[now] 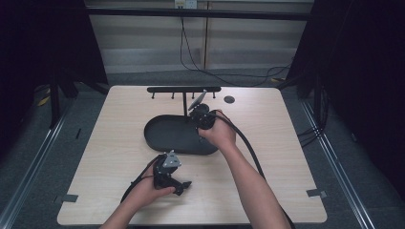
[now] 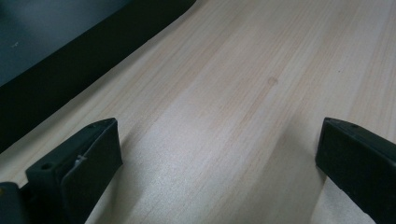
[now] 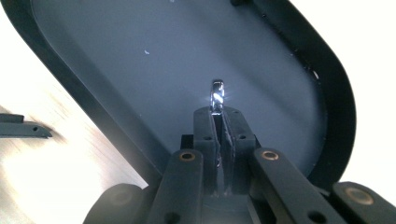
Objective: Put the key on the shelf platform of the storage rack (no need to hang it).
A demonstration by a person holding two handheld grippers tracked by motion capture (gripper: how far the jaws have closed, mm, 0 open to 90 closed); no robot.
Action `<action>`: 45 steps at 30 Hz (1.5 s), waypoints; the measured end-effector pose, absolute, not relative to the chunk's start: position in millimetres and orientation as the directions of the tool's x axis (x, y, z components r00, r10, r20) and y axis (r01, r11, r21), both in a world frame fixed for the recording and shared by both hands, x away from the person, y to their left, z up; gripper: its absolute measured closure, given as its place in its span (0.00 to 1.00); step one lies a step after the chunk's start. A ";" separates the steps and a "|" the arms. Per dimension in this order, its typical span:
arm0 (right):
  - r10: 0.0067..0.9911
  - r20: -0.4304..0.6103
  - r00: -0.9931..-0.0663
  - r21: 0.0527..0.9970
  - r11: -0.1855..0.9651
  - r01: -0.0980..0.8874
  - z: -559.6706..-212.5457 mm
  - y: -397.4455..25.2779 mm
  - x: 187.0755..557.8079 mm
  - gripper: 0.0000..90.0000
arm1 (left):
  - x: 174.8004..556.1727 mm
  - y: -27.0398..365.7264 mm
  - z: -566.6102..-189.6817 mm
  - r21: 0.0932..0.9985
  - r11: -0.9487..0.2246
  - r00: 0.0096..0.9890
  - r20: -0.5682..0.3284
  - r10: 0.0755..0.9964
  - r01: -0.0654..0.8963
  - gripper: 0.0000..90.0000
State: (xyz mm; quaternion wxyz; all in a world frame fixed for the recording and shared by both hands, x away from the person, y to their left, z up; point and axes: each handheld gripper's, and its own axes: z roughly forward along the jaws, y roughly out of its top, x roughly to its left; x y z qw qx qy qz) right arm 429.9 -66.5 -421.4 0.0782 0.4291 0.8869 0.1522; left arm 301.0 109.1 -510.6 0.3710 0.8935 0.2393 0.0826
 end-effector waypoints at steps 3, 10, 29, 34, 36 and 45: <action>0.781 -0.002 -0.625 0.330 0.590 0.737 -425.1 -64.2 430.6 0.95 | 301.0 109.0 -510.7 0.703 -0.610 0.872 -0.030 0.489 0.366 0.00; 0.781 -0.004 -0.624 0.322 0.592 0.739 -432.9 -63.2 433.3 0.95 | 301.0 109.1 -510.6 0.703 -0.610 0.872 -0.030 0.489 0.366 0.00; 0.781 -0.005 -0.625 0.322 0.593 0.738 -445.4 -65.1 436.7 0.95 | 300.9 109.0 -510.7 0.703 -0.609 0.872 -0.030 0.489 0.366 0.00; 0.781 -0.010 -0.625 0.327 0.593 0.736 -447.2 -64.4 437.6 0.94 | 301.0 109.0 -510.7 0.703 -0.610 0.872 -0.029 0.489 0.366 0.00; 0.781 -0.005 -0.625 0.323 0.593 0.738 -448.1 -64.2 438.0 0.94 | 301.0 109.0 -510.7 0.703 -0.610 0.872 -0.030 0.489 0.366 0.00; 0.781 -0.006 -0.625 0.325 0.592 0.737 -445.4 -66.2 437.4 0.92 | 300.9 108.7 -510.8 0.704 -0.610 0.873 -0.029 0.487 0.364 0.00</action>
